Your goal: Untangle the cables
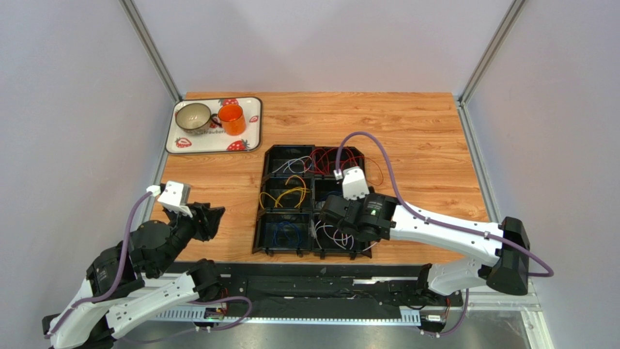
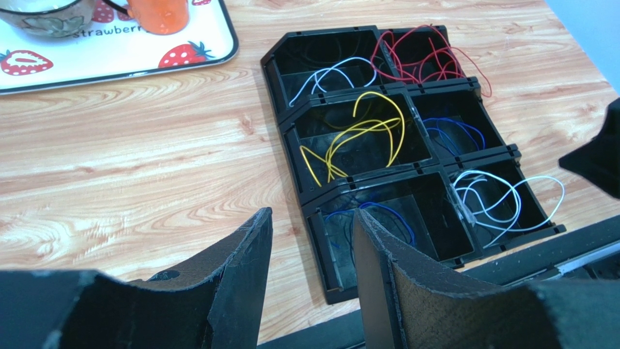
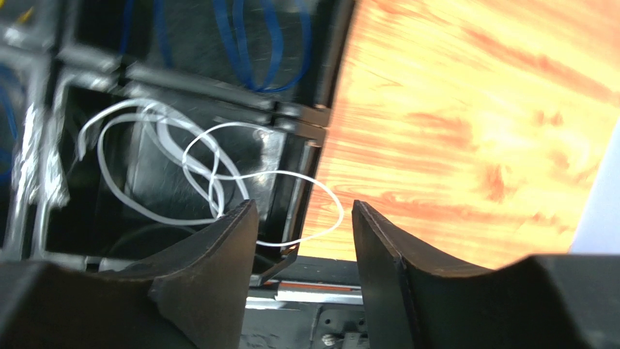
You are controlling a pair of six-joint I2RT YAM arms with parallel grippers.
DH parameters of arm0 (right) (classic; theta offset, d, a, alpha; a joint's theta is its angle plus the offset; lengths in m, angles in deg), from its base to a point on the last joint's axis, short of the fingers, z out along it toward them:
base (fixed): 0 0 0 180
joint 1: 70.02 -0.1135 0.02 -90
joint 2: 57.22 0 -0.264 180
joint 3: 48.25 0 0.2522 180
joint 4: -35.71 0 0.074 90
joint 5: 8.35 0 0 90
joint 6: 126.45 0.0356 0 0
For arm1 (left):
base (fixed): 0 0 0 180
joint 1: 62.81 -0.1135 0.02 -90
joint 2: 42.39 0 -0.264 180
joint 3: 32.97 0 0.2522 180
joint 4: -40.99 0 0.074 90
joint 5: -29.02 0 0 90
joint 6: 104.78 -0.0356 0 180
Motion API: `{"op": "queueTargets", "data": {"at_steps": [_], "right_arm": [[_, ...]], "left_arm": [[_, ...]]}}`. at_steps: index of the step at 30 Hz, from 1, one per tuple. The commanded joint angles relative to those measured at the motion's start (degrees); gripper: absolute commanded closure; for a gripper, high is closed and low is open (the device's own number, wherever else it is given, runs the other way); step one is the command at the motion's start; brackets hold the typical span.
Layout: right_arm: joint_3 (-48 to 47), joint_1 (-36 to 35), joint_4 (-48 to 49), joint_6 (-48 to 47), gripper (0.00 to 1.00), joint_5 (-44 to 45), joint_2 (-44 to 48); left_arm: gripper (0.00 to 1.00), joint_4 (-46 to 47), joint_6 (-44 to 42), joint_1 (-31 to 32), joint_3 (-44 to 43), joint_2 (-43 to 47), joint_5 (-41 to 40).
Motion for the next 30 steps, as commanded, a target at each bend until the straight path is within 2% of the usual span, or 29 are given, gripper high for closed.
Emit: {"op": "queueTargets", "data": {"at_steps": [1,6,11,14,30], "right_arm": [[3.8,2.1,-4.5,17.9,0.43,4.1,4.0],[12.1,6.5,-0.4,23.5,0.43,0.5,10.3],[18.3,14.8,9.2,18.2,0.46,-8.6,14.9],[20.0,17.4,12.5,15.3,0.49,-11.9,14.8],[21.5,18.0,19.8,10.1,0.53,-19.5,10.9]], "left_arm": [[0.47,1.6,-1.4,0.3,0.2,-0.2,0.0],[0.47,1.6,-1.3,0.3,0.3,-0.7,0.0],[0.47,1.6,-1.3,0.3,0.4,-1.6,-0.1],[0.47,1.6,-1.2,0.3,0.4,-1.4,-0.2],[0.47,1.5,-1.1,0.3,0.4,-1.9,-0.4]]}}
